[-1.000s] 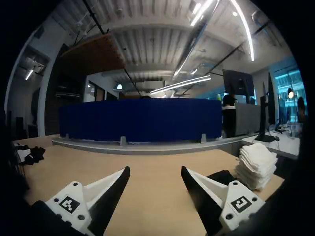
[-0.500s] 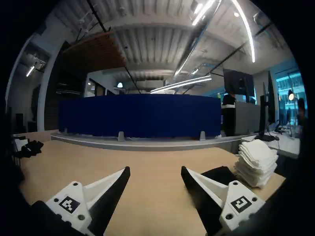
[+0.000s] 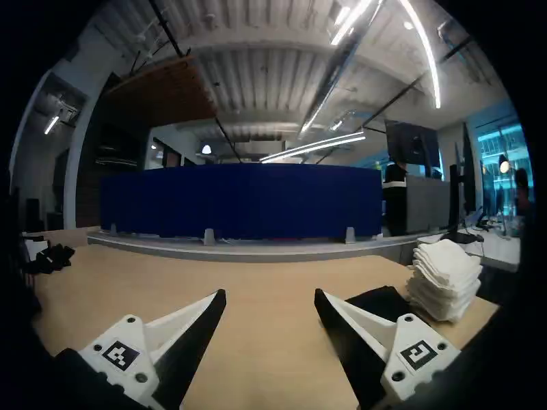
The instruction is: Fold towel
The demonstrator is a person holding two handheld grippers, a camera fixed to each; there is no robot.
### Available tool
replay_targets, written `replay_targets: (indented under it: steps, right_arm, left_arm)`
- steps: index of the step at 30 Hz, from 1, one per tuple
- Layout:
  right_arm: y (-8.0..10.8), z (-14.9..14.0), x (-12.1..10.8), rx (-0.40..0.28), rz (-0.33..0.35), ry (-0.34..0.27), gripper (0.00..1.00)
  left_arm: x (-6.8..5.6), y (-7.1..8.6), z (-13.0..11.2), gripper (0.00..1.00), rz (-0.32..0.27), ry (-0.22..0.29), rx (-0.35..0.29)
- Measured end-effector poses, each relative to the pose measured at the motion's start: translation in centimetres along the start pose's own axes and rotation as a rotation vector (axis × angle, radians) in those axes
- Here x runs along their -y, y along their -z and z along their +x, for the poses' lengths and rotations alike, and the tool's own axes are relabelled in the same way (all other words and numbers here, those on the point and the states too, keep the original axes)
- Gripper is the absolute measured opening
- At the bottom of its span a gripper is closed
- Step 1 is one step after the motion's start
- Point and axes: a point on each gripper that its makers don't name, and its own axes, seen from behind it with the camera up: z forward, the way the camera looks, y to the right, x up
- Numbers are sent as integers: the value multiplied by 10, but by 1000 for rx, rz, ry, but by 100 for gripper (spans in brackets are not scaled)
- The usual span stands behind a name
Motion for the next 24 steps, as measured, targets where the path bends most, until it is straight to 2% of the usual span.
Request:
replay_targets:
  steps: [24]
  right_arm:
    - [-1,-3,1,1,12,-3,100]
  left_arm:
    - [1,1,-1,97,0,0,0]
